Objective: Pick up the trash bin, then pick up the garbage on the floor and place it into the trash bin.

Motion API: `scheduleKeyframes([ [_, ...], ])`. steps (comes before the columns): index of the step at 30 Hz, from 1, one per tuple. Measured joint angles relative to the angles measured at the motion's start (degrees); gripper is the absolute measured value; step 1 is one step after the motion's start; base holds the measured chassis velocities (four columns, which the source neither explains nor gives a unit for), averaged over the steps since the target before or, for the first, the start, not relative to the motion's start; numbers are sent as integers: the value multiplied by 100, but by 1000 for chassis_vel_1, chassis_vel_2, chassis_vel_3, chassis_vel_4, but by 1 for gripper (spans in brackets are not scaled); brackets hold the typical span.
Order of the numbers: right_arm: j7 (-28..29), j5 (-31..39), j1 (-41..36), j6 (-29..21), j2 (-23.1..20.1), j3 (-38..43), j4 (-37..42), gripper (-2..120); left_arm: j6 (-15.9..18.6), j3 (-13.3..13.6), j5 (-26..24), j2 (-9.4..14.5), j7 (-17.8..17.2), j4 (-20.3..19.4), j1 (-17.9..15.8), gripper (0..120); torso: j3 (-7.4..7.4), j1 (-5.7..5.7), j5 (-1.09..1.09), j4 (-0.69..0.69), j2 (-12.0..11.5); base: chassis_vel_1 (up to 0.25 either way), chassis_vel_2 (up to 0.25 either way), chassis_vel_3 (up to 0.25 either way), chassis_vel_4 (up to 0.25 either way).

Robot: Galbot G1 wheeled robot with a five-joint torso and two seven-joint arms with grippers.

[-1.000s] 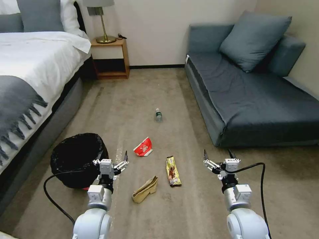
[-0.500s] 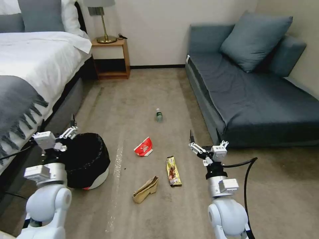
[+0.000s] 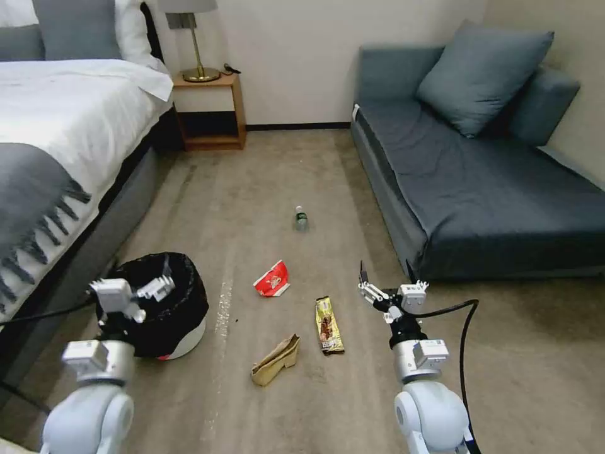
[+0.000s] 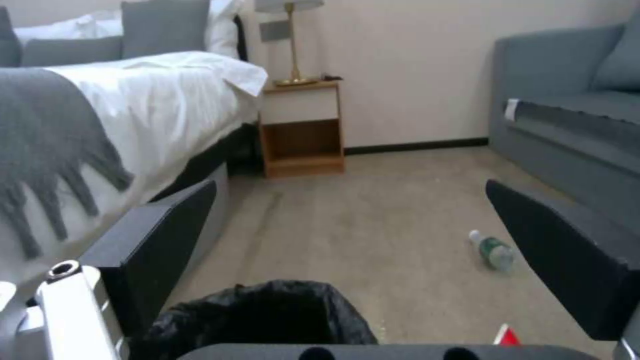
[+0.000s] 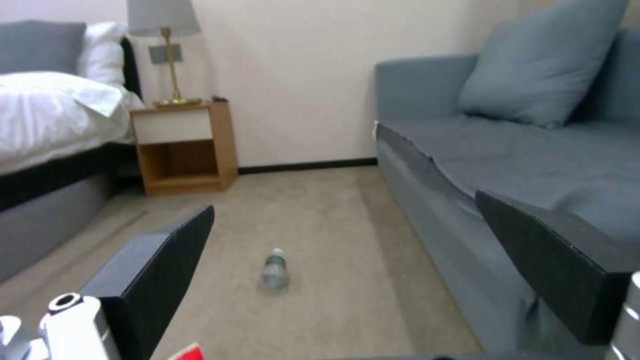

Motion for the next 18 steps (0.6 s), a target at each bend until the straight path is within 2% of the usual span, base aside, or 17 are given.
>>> scheduleKeyframes([
  [2,1,25,1,1,-17,4,-47,100,17,-1,-13,17,5,-1,5,100,0,0,0,0,0,0,0,0,0],
  [4,4,46,7,9,-25,5,-89,100,180,-100,-232,215,34,123,7,100,0,0,0,0,0,0,0,0,0],
  [5,4,46,7,9,-25,5,-89,100,180,-100,-232,215,34,123,7,100,0,0,0,0,0,0,0,0,0],
  [6,8,54,9,15,-32,7,-112,100,358,-208,-469,423,59,274,1,100,0,0,-1,1,0,0,0,0,0],
  [7,12,64,15,30,-49,9,-129,100,890,-529,-1170,1035,136,721,-30,100,0,0,-1,1,0,0,0,0,0],
  [8,16,65,15,33,-52,11,-129,100,1080,-650,-1415,1254,160,879,-42,100,0,0,0,0,0,0,0,0,0],
  [9,16,65,15,33,-52,11,-129,100,1080,-650,-1415,1254,160,879,-42,100,0,0,0,0,0,0,0,0,0],
  [11,16,65,3,37,-56,6,-115,100,1260,-817,-1723,1450,200,1078,-110,100,0,0,-7,2,0,0,0,0,0],
  [12,16,65,3,37,-56,6,-115,100,1260,-817,-1723,1450,200,1078,-110,100,0,0,-7,2,0,0,0,0,0],
  [13,25,65,-16,40,-61,17,-94,100,1346,-1002,-1855,1577,198,1210,-216,100,1,0,-6,2,0,0,0,0,0],
  [14,18,57,-40,51,-65,4,-74,100,1470,-1110,-1961,1713,198,1333,-348,100,1,0,5,2,0,0,0,0,0],
  [15,18,57,-40,51,-65,4,-74,100,1470,-1110,-1961,1713,198,1333,-348,100,1,0,5,2,0,0,0,0,0],
  [17,21,30,-79,75,-70,11,-60,100,1682,-1150,-2091,1924,177,1535,-540,100,1,0,-6,1,0,0,0,0,0],
  [18,20,20,-95,80,-70,8,-53,100,1783,-1154,-2145,2024,168,1627,-614,100,1,0,0,0,0,0,0,0,0],
])
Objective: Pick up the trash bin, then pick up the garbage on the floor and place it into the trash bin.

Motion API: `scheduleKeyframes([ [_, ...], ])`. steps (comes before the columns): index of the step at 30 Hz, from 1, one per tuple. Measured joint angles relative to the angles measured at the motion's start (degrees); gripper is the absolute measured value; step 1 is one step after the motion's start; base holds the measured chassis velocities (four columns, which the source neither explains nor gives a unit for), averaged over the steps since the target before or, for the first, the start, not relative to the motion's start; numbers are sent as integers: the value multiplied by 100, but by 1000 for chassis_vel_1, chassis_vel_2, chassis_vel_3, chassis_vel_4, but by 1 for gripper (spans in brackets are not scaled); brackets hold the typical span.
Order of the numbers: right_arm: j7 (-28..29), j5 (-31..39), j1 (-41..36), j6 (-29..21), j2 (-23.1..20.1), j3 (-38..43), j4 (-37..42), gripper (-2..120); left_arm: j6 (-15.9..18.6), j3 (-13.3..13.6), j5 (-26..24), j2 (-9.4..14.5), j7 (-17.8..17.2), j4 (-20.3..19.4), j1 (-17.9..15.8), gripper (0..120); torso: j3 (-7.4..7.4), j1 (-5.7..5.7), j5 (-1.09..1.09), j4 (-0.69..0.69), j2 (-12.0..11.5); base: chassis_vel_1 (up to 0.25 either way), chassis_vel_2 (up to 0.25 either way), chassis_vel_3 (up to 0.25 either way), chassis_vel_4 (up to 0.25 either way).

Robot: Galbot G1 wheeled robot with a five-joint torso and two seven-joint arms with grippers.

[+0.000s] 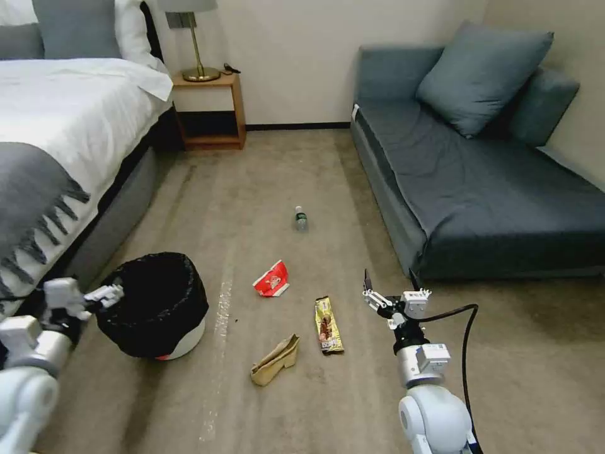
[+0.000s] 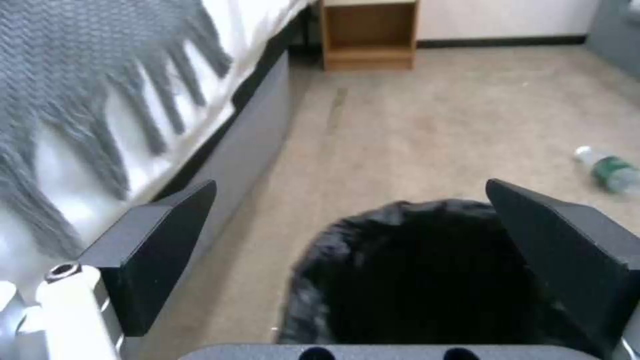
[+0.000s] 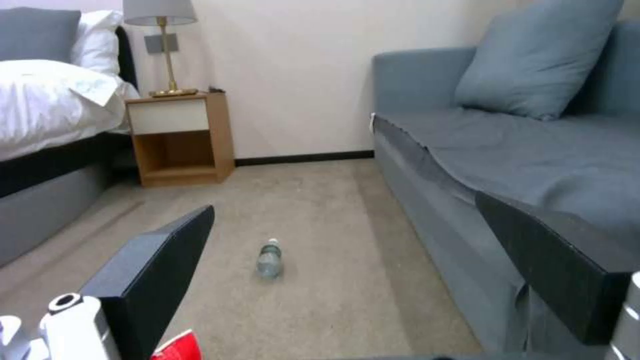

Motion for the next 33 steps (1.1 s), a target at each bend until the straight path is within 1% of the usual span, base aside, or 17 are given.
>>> scheduleKeyframes([
  [1,0,-5,-16,6,1,-1,5,100,132,2,-52,121,-6,116,-86,100,0,0,2,0,0,0,0,0,0],
  [2,0,-5,-16,6,1,-1,5,100,132,2,-52,121,-6,116,-86,100,0,0,2,0,0,0,0,0,0],
  [3,0,-10,-30,11,1,0,14,100,214,15,-83,195,3,199,-132,100,0,0,0,0,0,0,0,0,0],
  [6,0,-21,-73,28,4,4,58,100,590,148,-179,467,70,526,-291,100,0,0,0,0,0,0,0,0,0],
  [7,0,-21,-73,28,4,4,58,100,590,148,-179,467,70,526,-291,100,0,0,0,0,0,0,0,0,0],
  [10,-1,-23,-119,35,1,38,98,100,896,383,-228,623,107,838,-497,100,0,0,-1,1,0,0,0,0,0],
  [12,-1,-23,-134,36,0,44,108,100,947,420,-244,638,108,909,-568,100,0,0,-1,1,0,0,0,0,0],
  [16,-2,-40,-217,51,-1,98,125,100,1178,548,-484,690,68,1254,-889,100,0,0,-1,0,0,0,0,0,0],
  [19,-1,-53,-242,88,9,105,125,100,1262,605,-591,716,62,1410,-1005,100,0,0,0,1,0,0,0,0,0],
  [22,0,-62,-257,96,22,103,126,100,1332,649,-608,719,85,1509,-1082,100,0,0,-1,1,0,0,0,0,0],
  [23,2,-74,-267,98,34,98,138,100,1457,698,-623,714,126,1625,-1207,100,0,0,0,1,0,0,0,0,0],
  [25,2,-80,-269,100,39,92,140,100,1507,720,-626,705,150,1673,-1266,100,0,0,0,1,0,0,0,0,0],
  [27,9,-101,-271,116,53,91,137,100,1679,842,-574,657,180,1866,-1475,100,0,0,0,0,0,0,0,0,0],
  [29,12,-107,-272,122,57,93,133,100,1704,867,-554,651,181,1897,-1505,100,0,0,-1,0,0,0,0,0,0],
  [31,23,-113,-300,139,78,99,123,100,1852,1018,-479,624,209,2055,-1660,100,0,0,0,1,0,0,0,0,0],
  [32,23,-113,-300,139,78,99,123,100,1852,1018,-479,624,209,2055,-1660,100,0,0,0,1,0,0,0,0,0],
  [33,26,-113,-320,149,82,102,123,100,1962,1110,-488,578,259,2171,-1808,100,0,0,-1,1,0,0,0,0,0],
])
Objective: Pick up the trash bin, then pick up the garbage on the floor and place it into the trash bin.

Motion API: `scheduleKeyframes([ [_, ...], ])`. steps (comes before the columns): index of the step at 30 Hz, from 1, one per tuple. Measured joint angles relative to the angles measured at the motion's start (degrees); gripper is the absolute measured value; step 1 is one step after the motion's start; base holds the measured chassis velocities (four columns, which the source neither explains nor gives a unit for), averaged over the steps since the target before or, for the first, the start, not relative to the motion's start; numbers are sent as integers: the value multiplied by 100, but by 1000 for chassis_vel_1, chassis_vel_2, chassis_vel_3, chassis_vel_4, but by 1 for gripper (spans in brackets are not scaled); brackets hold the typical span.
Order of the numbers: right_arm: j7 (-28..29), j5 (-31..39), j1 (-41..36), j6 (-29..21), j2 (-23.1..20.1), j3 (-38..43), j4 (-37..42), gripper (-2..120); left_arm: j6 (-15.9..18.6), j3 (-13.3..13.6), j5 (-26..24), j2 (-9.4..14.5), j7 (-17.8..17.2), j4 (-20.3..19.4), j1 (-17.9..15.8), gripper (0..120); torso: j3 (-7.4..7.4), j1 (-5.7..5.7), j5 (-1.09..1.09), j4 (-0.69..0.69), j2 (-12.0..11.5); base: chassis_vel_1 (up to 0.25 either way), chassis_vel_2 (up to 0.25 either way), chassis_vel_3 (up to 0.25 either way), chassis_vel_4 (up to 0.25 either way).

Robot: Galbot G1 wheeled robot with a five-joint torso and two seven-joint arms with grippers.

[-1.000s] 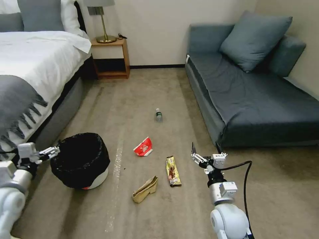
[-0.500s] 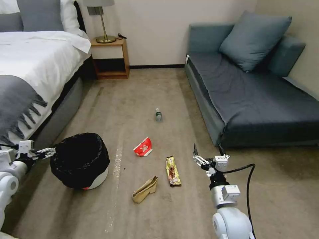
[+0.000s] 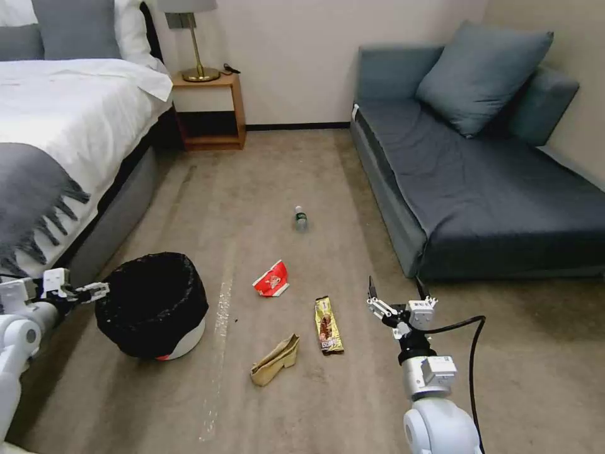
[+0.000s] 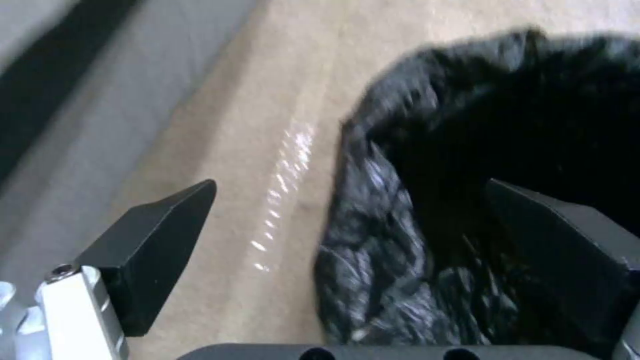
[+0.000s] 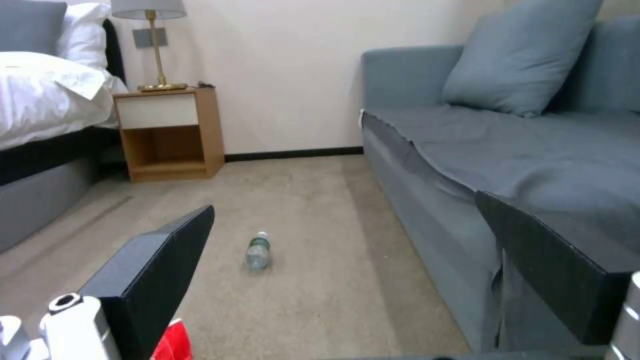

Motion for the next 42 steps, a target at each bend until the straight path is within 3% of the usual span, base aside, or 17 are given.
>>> scheduleKeyframes([
  [6,12,-1,-21,10,-1,19,3,100,319,225,-26,-143,16,323,-471,93,0,0,0,-2,0,0,0,0,0],
  [13,19,1,-9,12,1,24,-13,100,628,342,33,-148,-35,523,-668,77,0,0,1,-1,0,0,0,0,0],
  [23,34,14,90,-12,-16,29,-105,100,707,480,70,-188,9,835,-885,39,0,0,1,-1,0,0,0,0,0],
  [31,34,28,103,-12,-27,28,-156,100,667,459,128,-299,48,820,-796,8,-1,0,6,1,0,0,0,0,0],
  [37,35,47,101,-14,-61,25,-163,100,649,310,118,-339,-9,640,-629,3,0,0,2,-1,0,0,0,0,0],
  [42,35,71,74,2,-85,24,-163,100,595,60,74,-332,-152,153,-285,3,0,0,-6,-3,0,0,0,0,0],
])
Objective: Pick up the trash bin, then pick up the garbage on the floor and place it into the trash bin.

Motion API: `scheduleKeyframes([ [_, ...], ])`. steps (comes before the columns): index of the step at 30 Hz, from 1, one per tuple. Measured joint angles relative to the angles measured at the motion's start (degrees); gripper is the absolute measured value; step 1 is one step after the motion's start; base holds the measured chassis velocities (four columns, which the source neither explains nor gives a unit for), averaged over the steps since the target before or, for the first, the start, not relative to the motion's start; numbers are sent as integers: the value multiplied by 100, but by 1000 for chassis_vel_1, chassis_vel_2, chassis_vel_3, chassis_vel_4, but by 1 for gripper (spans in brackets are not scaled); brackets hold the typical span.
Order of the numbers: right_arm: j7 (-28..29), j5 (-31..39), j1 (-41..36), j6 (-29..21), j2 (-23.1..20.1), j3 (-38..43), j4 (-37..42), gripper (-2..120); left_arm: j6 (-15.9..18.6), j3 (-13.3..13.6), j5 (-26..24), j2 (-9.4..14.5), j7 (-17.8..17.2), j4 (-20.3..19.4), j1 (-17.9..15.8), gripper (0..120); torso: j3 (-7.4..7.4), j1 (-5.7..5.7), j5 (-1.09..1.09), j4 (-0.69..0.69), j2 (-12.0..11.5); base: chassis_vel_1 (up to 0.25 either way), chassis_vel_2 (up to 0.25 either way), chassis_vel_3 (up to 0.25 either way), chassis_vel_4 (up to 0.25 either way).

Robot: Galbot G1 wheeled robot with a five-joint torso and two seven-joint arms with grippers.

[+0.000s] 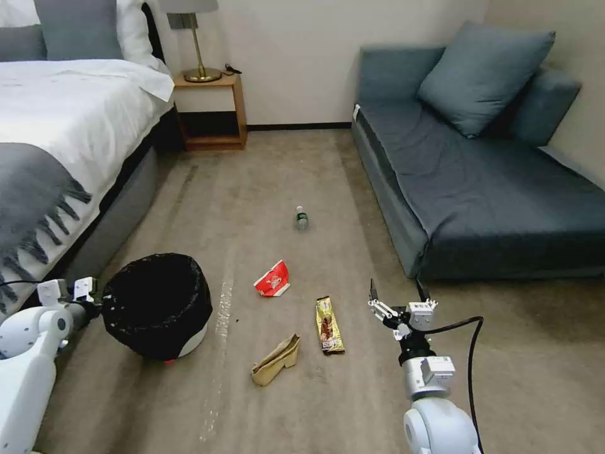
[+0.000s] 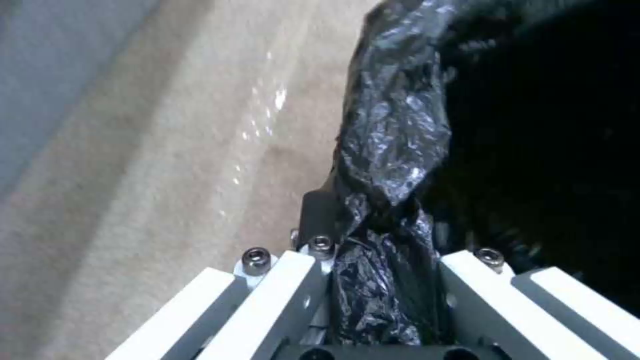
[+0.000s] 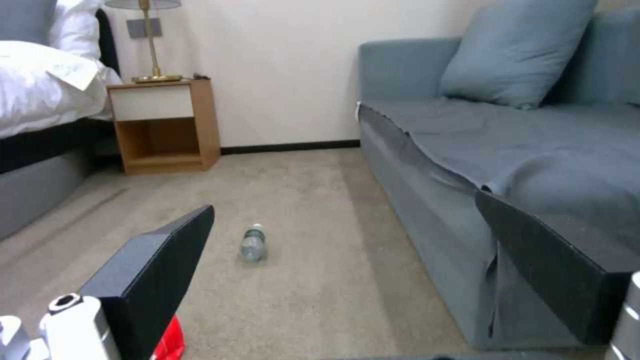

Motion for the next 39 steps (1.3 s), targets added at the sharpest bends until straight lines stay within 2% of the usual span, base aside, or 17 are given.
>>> scheduleKeyframes([
  [3,4,17,-29,29,-21,-22,-1,100,72,-238,-138,-22,-86,-500,273,3,0,0,8,2,0,0,0,0,0],
  [5,8,43,-52,44,-41,-31,-24,100,91,-292,-168,-28,-122,-773,487,3,0,0,4,1,-1,0,0,0,0],
  [6,8,43,-52,44,-41,-31,-24,100,91,-292,-168,-28,-122,-773,487,3,0,0,4,1,-1,0,0,0,0],
  [9,8,89,-69,73,-89,-56,-78,100,96,-393,-131,-38,-183,-1251,811,3,0,0,6,0,0,0,0,0,0],
  [11,8,95,-69,74,-94,-60,-85,100,91,-421,-79,-51,-188,-1326,858,3,0,0,6,0,0,0,0,0,0],
  [13,4,177,-28,75,-152,-100,-208,100,-12,-848,376,-328,-212,-1988,1333,3,0,0,7,0,0,0,0,0,0],
  [15,-3,255,24,75,-183,-141,-333,100,-13,-1155,491,-566,-211,-2384,1656,3,-1,0,7,2,0,0,0,0,0],
  [16,-3,255,24,75,-183,-141,-333,100,-13,-1155,491,-566,-211,-2384,1656,3,-1,0,7,2,0,0,0,0,0],
  [20,-24,352,139,71,-277,-252,-621,100,72,-1664,366,-850,-237,-2883,2212,3,0,0,7,2,0,0,0,0,0],
  [21,-16,353,213,67,-338,-332,-796,100,80,-1843,319,-931,-251,-3025,2444,3,-1,-1,7,2,0,0,0,0,0],
  [24,6,326,317,46,-392,-415,-993,100,84,-1988,300,-994,-257,-3147,2652,3,0,0,7,2,0,0,0,0,0],
  [27,10,342,521,-223,-598,-625,-1274,100,89,-2210,288,-1128,-258,-3397,3014,3,-1,0,7,2,0,0,0,0,0],
  [29,-14,361,612,-386,-694,-708,-1352,100,89,-2275,296,-1191,-258,-3484,3105,3,-1,0,7,3,0,0,0,0,0],
  [32,-257,849,1114,-1410,-1156,-1207,-1716,100,89,-2424,490,-1475,-256,-3788,3399,3,-1,0,7,2,0,0,0,0,0],
  [33,-257,849,1114,-1410,-1156,-1207,-1716,100,89,-2424,490,-1475,-256,-3788,3399,3,-1,0,7,2,0,0,0,0,0],
  [36,-331,1263,1622,-1925,-1377,-1648,-2206,100,89,-2442,572,-1660,-248,-3973,3514,3,0,0,8,2,0,0,0,0,0],
  [39,-355,1409,1982,-2096,-1386,-1837,-2582,100,89,-2432,598,-1764,-244,-4058,3545,3,-1,0,8,2,0,0,0,0,0],
])
